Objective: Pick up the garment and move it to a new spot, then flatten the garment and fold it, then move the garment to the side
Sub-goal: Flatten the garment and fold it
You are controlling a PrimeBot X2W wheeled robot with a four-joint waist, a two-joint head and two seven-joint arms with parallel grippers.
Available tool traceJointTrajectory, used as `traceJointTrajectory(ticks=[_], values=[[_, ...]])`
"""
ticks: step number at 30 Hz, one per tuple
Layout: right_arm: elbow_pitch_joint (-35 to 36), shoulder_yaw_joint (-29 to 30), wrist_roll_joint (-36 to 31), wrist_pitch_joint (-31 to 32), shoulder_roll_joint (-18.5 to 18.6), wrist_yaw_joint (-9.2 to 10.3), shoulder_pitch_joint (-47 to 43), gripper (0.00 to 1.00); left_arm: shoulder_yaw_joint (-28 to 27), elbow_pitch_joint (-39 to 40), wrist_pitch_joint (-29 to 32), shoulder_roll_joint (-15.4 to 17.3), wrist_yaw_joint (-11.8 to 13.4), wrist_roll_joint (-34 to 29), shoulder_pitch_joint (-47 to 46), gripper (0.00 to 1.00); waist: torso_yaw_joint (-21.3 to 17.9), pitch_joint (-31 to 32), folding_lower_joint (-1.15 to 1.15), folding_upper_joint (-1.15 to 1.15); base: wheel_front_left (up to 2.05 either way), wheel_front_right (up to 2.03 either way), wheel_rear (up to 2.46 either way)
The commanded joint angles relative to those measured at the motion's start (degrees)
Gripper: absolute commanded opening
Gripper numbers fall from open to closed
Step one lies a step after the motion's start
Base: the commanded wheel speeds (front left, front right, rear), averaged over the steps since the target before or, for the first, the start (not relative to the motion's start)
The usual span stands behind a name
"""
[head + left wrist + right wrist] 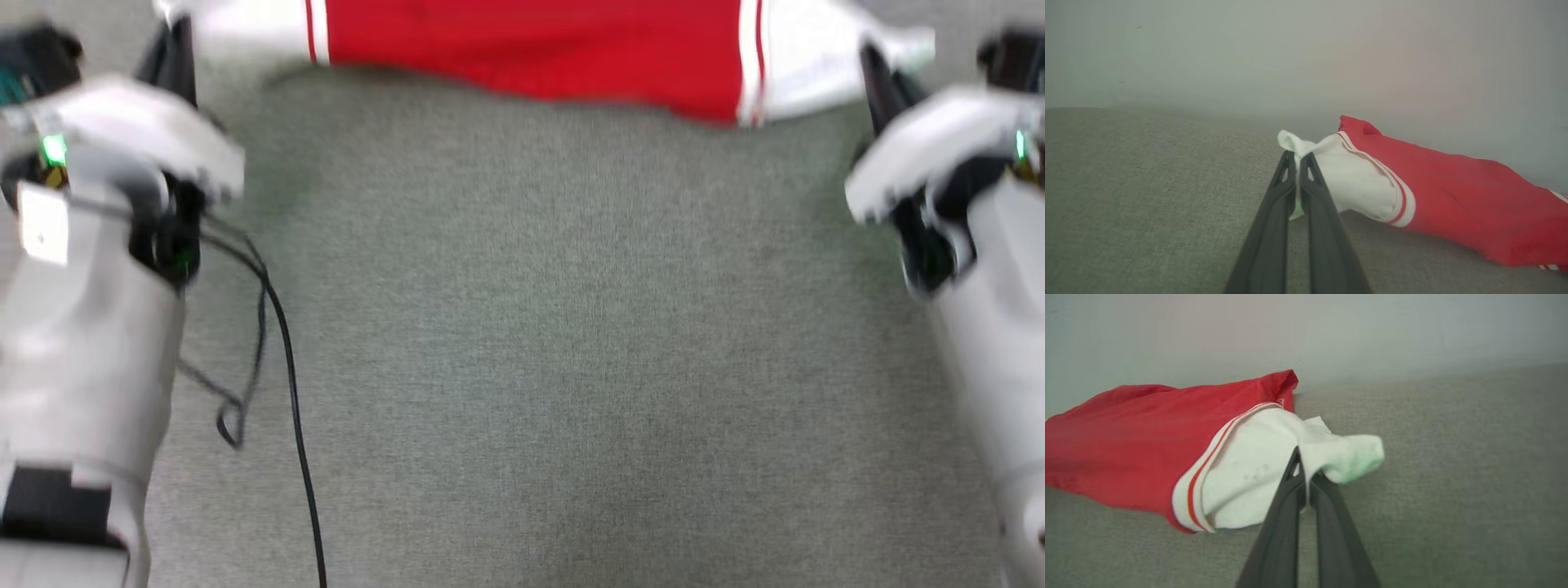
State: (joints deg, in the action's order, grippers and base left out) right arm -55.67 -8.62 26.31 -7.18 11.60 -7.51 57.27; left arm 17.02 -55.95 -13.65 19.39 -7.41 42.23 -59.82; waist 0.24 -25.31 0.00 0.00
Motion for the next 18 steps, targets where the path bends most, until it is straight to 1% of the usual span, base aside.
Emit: traceJointTrajectory(ticks=[1,5,6,8,11,15,18], values=[[0.7,-0.2,1.1,-0.4,0.9,0.04,-2.3,0.0,0.4,0.6,-0.3,0.9,-0.1,0.0,2.1,0.0,0.6,2.8,0.0,0.0,0.0,0.0,0.0],[4.4,-2.2,4.2,-1.6,2.2,0.04,-10.7,0.0,0.7,3.5,-0.7,2.9,-0.1,2.5,9.9,0.0,0.3,6.7,0.0,0.0,0.0,0.0,0.0],[5.5,-2.5,4.9,-1.9,2.8,0.06,-12.8,0.0,0.6,4.4,-0.9,3.5,-0.1,2.7,11.5,0.0,0.3,7.5,0.0,0.0,0.0,0.0,0.0],[7.7,-2.8,5.8,-2.3,3.8,0.06,-17.3,0.0,0.5,6.0,-1.1,3.9,0.0,2.8,15.3,0.0,0.5,9.4,0.0,0.0,0.0,0.0,0.0],[11.6,-2.6,6.5,-2.3,4.4,0.06,-23.3,0.0,0.2,9.0,-1.2,4.8,0.7,2.8,20.8,0.0,0.4,12.0,0.0,0.0,0.0,0.0,0.0],[17.2,-0.9,5.8,-1.3,4.9,0.07,-31.2,0.0,0.3,14.5,-0.3,6.5,2.8,2.7,28.0,0.0,-0.3,15.0,0.0,0.0,0.0,0.0,0.0],[22.1,1.7,4.5,0.4,4.5,0.07,-36.9,0.0,-0.2,20.3,1.6,8.2,5.3,3.4,33.9,0.0,-0.9,16.7,0.0,0.0,0.0,0.0,0.0]])
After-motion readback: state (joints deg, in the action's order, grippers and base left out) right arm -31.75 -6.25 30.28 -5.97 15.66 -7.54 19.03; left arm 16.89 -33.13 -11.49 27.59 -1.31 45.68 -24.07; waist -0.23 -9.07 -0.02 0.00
